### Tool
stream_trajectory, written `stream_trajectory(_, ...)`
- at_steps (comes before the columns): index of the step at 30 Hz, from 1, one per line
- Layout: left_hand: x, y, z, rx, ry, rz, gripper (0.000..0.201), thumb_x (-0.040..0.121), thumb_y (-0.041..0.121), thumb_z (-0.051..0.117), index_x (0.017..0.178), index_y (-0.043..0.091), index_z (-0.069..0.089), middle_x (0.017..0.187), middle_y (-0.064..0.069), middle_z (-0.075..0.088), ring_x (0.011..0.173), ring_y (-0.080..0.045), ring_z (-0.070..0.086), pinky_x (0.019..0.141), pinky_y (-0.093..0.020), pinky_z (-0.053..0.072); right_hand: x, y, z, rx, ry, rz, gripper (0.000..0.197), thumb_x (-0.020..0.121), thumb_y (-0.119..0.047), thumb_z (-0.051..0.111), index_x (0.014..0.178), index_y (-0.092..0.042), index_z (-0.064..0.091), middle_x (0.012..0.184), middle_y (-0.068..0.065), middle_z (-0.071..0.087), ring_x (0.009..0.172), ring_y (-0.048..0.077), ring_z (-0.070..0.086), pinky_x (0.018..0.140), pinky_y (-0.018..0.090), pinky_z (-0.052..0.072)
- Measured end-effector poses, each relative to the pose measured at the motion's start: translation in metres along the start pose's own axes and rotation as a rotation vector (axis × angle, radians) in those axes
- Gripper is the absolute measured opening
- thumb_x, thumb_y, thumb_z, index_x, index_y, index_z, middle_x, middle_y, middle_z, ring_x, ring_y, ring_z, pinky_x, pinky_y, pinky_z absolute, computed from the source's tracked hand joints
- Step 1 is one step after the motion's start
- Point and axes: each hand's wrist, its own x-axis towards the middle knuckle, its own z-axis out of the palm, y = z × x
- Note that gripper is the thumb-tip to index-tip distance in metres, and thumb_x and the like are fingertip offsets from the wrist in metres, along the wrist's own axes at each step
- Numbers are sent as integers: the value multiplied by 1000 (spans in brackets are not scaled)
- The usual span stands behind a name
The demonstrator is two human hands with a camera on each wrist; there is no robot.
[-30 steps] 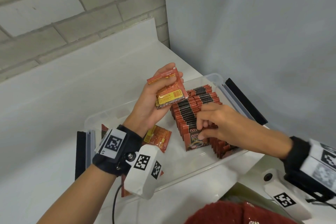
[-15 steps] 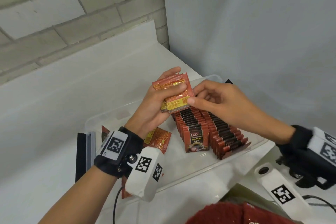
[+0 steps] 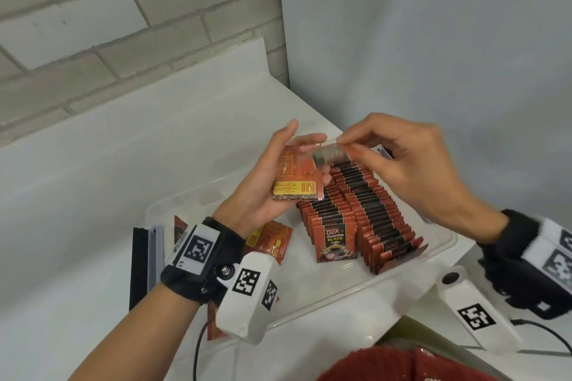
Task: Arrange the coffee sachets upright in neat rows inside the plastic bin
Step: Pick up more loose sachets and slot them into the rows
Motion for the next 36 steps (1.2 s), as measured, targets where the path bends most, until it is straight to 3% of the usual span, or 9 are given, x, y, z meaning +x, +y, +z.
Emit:
stream_trajectory(5,0,-2,-2,61,-38,10,43,68,32,81,106,14,68,101,-10,69,90,-21,68,78,-31,57,-4,7,2,-99,-54,-129,9,84,-2,69,92,-3,73,97,5,70,92,8,64,80,15,52)
stream_trajectory(9,1,-2,-2,84,-43,20,28,78,6,63,104,17,66,95,-9,71,88,-22,69,79,-31,56,-4,8,2,-92,-68,-132,10,85,-4,69,92,-4,74,97,4,70,93,6,64,81,11,49)
stream_trajectory(12,1,-2,0,79,-35,63,30,78,5,61,105,16,66,97,-10,71,89,-22,69,80,-32,56,-1,7,1,-53,-84,-51,13,88,-7,67,99,-9,74,99,-1,71,93,7,66,82,17,52)
stream_trajectory(16,3,-1,2,-15,15,186,30,81,-2,63,107,14,63,93,-6,71,87,-19,70,77,-30,58,2,0,5,326,-46,369,13,94,-17,58,102,-12,66,93,0,73,87,14,70,84,26,55)
stream_trajectory(19,3,1,1,-79,37,268,30,80,1,58,107,15,60,92,-4,71,86,-17,69,79,-30,57,1,-3,5,482,-159,572,44,84,-44,54,105,-7,63,94,3,74,87,15,71,82,22,55)
stream_trajectory(22,1,1,1,-88,33,307,30,82,2,55,108,16,58,90,-2,71,86,-16,69,77,-28,57,-2,-6,8,515,-302,608,45,76,-44,61,107,-11,64,95,4,75,89,14,71,84,21,55)
stream_trajectory(27,1,1,4,-93,23,333,32,81,2,55,109,17,57,90,-2,70,88,-16,68,79,-30,56,-2,-4,14,576,-275,690,34,72,-27,73,104,-19,69,93,1,76,85,11,72,80,19,55)
stream_trajectory(33,-1,3,3,-123,13,322,30,83,3,55,111,14,55,98,-7,69,91,-19,68,73,-28,56,0,1,15,640,-180,717,41,79,-15,72,112,6,60,94,11,75,89,21,72,82,25,57)
stream_trajectory(36,0,4,1,-181,21,307,20,87,8,54,106,13,58,90,-6,67,85,-17,66,72,-27,55,0,-1,8,600,-203,672,29,78,-16,72,97,2,59,84,9,74,77,17,70,78,24,56)
